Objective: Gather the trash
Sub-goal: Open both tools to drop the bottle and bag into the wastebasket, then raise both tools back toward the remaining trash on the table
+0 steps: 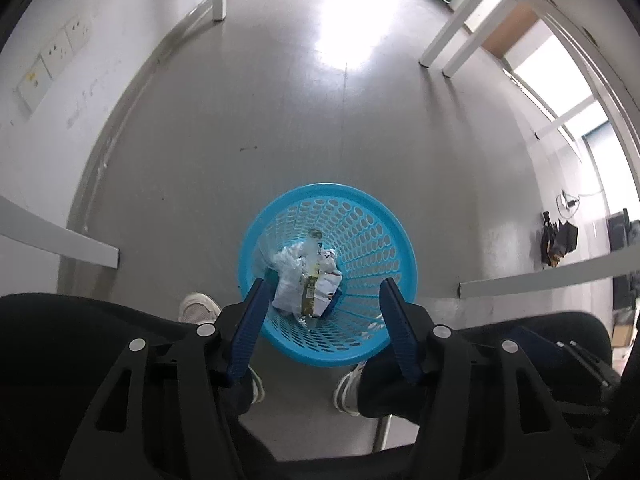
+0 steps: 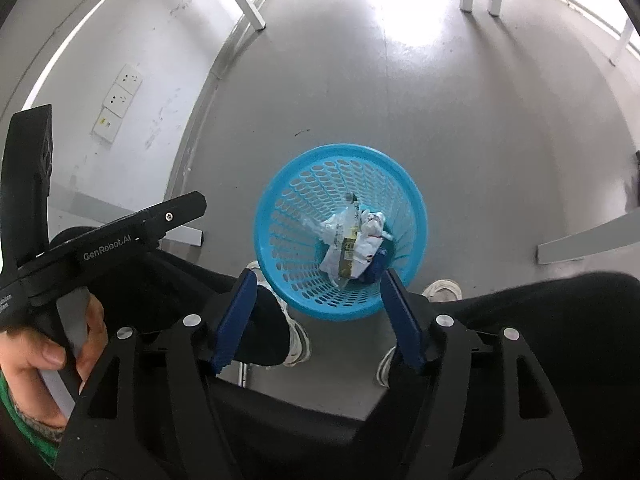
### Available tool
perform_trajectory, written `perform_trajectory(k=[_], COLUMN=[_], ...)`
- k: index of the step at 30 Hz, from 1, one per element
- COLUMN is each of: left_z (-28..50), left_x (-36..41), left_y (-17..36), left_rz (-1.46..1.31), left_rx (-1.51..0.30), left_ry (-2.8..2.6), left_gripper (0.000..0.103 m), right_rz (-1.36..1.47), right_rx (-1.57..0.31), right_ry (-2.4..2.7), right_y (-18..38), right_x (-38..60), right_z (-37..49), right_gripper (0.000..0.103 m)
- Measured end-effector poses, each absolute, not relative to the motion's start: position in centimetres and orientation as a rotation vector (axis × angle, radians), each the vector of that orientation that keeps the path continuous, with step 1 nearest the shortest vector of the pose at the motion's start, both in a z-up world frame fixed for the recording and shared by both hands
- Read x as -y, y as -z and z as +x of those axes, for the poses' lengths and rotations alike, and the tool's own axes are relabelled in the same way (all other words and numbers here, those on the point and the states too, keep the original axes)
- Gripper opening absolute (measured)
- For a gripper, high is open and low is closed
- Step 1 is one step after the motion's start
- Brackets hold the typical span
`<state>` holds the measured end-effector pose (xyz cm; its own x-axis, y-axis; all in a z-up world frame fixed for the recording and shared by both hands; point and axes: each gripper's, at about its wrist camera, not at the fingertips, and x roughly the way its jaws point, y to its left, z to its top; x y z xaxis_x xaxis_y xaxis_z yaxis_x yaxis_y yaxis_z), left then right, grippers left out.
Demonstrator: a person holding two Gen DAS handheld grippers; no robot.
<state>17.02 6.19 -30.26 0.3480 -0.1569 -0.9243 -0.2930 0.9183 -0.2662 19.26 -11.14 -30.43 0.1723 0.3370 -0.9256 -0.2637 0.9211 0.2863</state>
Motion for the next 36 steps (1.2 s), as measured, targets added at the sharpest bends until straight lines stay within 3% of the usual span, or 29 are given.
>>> perform_trajectory(k=[4,10,21,28,36], left_z=[15.1,11.9,6.7,4.2,5.8], left_x=[-5.7,-5.0,-3.2,-2.7,-3.6], left_y=[28.2,24.5,18.5,10.4,6.3], left_rz=[-0.418,-0.364,-0.245,-0.188,-0.212], left_rx=[-1.208,-1.119,-0.974,-0.735,-0.635], left_ry=[-0.052,-0.033,0.005,0.053,0.061], left_gripper=[0.065,0.096,0.097,0.097,0.097], right_rz=[0.072,0.045,-0.008,-0.019,-0.020], right_rx=[-1.281,-1.116,-0.815,-0.626,-0.512], right_ry=[-0.437,-0.449,-0.440,-0.396,-0.397], right_y=[27.8,22.3,12.7,5.8,0.8], right_x=[12.5,14.2,17.6,18.9,18.0], right_z=[17.5,14.5,9.4,8.5,10.6], right_gripper=[0.063,0.071,0.090,0.094,0.094])
